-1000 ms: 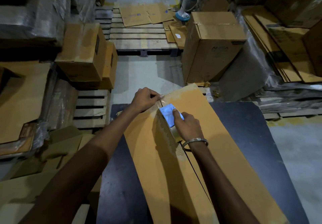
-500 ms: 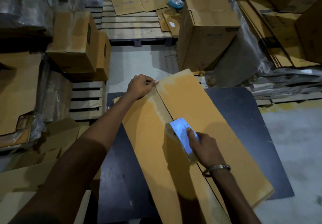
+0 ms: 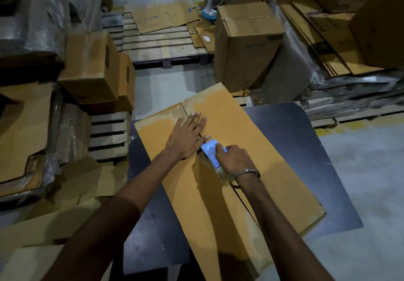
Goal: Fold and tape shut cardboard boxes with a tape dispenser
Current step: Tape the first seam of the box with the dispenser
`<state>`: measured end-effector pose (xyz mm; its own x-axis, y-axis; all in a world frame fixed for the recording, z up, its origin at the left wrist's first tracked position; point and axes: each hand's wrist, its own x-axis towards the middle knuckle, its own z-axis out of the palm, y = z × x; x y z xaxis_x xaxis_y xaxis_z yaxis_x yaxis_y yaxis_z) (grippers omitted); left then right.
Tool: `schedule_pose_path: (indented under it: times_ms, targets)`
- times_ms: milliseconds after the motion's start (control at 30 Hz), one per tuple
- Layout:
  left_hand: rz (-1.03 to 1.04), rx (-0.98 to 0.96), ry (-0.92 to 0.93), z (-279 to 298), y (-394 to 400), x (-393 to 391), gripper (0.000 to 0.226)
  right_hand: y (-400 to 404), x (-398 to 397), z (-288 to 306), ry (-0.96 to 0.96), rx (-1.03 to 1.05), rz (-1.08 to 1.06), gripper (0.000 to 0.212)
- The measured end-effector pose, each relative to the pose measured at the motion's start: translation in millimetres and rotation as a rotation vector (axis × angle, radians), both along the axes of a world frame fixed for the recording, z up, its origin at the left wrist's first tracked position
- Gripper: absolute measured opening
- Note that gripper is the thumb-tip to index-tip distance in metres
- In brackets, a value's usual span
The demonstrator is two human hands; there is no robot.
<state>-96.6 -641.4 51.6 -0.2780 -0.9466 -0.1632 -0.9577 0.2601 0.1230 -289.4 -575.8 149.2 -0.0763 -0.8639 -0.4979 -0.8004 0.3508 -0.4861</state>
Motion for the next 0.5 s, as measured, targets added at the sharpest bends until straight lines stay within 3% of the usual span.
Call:
schedule_pose_path:
  times_ms: [233, 400, 500]
  targets:
    - [0.066, 0.071, -0.003, 9, -11, 4, 0.077, 44, -38, 10, -0.106, 0.033, 0.017, 0.058]
    - [0.063, 0.067, -0.019, 4, -11, 7, 0.079, 130, -85, 16, -0.067, 0.031, -0.037, 0.061]
    - [0.089, 0.028, -0.019, 3, -7, -1, 0.079, 137, -88, 9, -0.059, -0.006, -0.043, 0.056]
